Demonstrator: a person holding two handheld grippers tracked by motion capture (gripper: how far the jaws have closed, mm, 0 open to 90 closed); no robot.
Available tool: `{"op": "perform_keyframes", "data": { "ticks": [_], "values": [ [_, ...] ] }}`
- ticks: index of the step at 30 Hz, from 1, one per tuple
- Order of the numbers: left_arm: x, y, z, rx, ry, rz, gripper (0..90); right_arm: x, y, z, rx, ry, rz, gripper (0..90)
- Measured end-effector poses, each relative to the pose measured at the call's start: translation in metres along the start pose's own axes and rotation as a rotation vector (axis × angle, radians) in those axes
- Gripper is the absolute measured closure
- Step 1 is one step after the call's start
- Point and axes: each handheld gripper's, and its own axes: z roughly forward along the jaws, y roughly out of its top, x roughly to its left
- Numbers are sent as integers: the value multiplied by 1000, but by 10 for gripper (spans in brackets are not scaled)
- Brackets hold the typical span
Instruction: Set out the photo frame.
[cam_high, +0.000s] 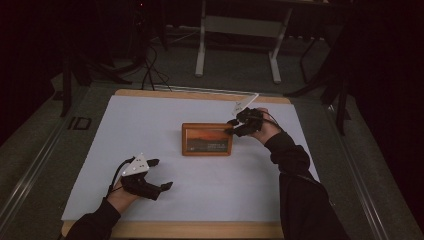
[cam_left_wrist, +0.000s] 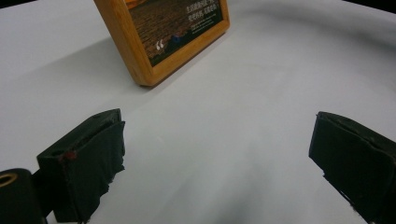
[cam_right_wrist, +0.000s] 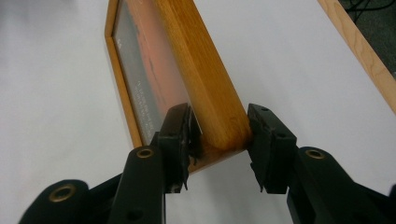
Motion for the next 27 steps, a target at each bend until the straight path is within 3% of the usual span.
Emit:
{"op": "perform_keyframes", "data": {
  "ticks": [7, 16, 21, 27],
  "values": [
    [0, -1, 1, 3, -3, -3, 39, 2, 1, 0, 5, -7, 15, 584],
    [0, -2, 0, 5, -4, -1, 39, 12, -1, -5, -9, -51, 79, 377],
    [-2, 0, 0, -7, -10, 2, 39, 15, -7, -15, -77, -63, 123, 173],
    [-4, 1, 0, -11, -12, 14, 39, 23, -20, -20, -122, -67, 164, 145]
  ]
}}
